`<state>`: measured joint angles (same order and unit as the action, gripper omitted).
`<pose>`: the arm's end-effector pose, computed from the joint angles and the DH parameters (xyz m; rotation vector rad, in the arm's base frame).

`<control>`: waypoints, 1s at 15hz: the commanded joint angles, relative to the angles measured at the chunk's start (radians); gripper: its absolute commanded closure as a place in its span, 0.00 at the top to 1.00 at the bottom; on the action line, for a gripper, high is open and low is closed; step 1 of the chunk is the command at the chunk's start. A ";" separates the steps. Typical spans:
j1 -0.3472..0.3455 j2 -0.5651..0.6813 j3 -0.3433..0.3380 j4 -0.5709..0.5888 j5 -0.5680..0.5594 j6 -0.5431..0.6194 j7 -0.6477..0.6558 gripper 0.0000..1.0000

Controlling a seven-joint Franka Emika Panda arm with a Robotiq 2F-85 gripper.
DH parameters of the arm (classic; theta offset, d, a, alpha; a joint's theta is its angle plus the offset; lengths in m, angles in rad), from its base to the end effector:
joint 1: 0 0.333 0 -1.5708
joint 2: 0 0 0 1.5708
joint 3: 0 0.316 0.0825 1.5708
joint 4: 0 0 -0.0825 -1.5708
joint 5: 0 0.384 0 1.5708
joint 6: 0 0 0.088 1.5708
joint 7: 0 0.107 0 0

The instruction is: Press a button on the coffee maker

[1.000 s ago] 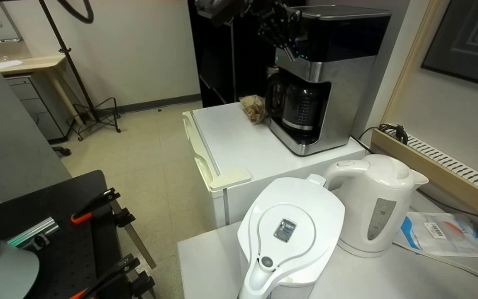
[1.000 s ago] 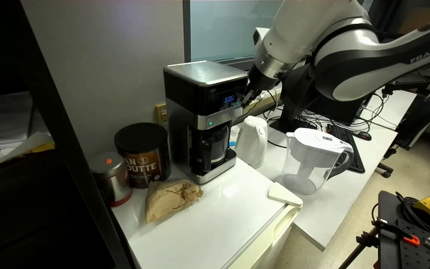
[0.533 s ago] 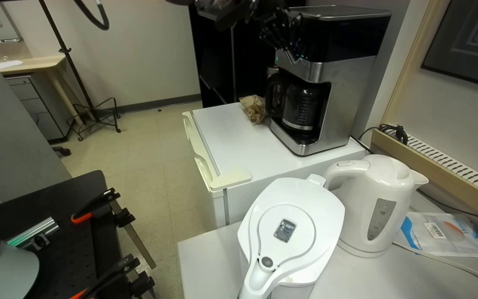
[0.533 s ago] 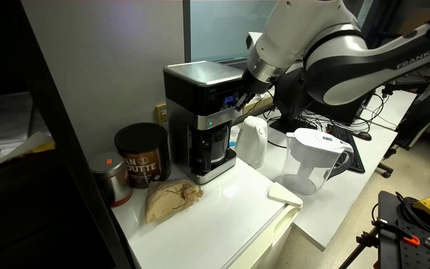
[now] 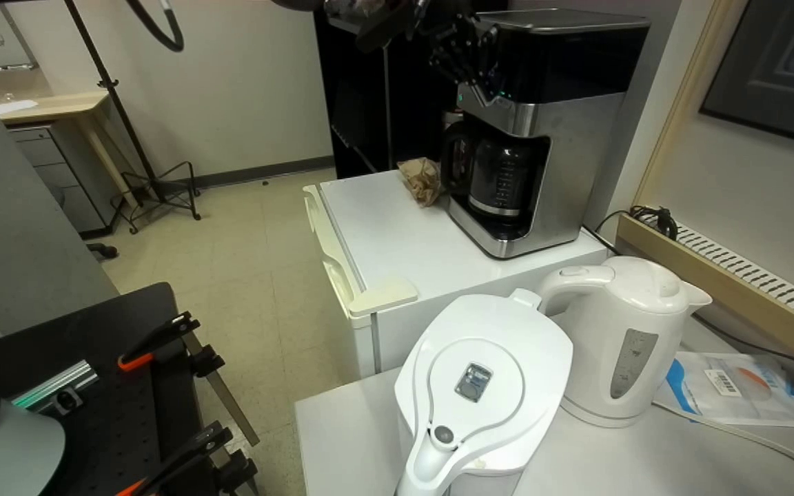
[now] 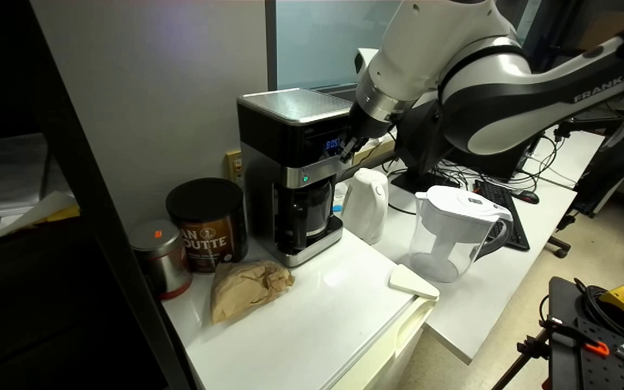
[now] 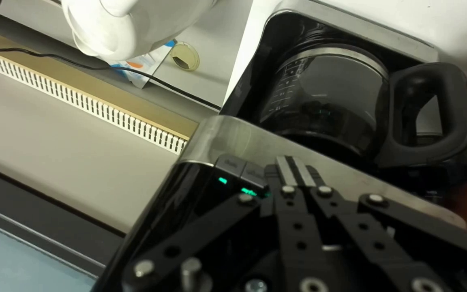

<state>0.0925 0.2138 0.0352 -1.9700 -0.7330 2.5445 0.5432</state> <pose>0.6214 0.0873 0.3993 2.6924 0.1676 0.6804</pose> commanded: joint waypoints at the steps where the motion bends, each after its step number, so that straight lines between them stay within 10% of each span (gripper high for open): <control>1: 0.020 0.042 -0.025 0.053 0.002 0.019 -0.015 0.03; 15: 0.083 -0.046 -0.013 -0.084 -0.131 -0.023 0.038 0.03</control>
<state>0.1445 0.2077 0.0310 -2.0051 -0.8027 2.5395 0.5507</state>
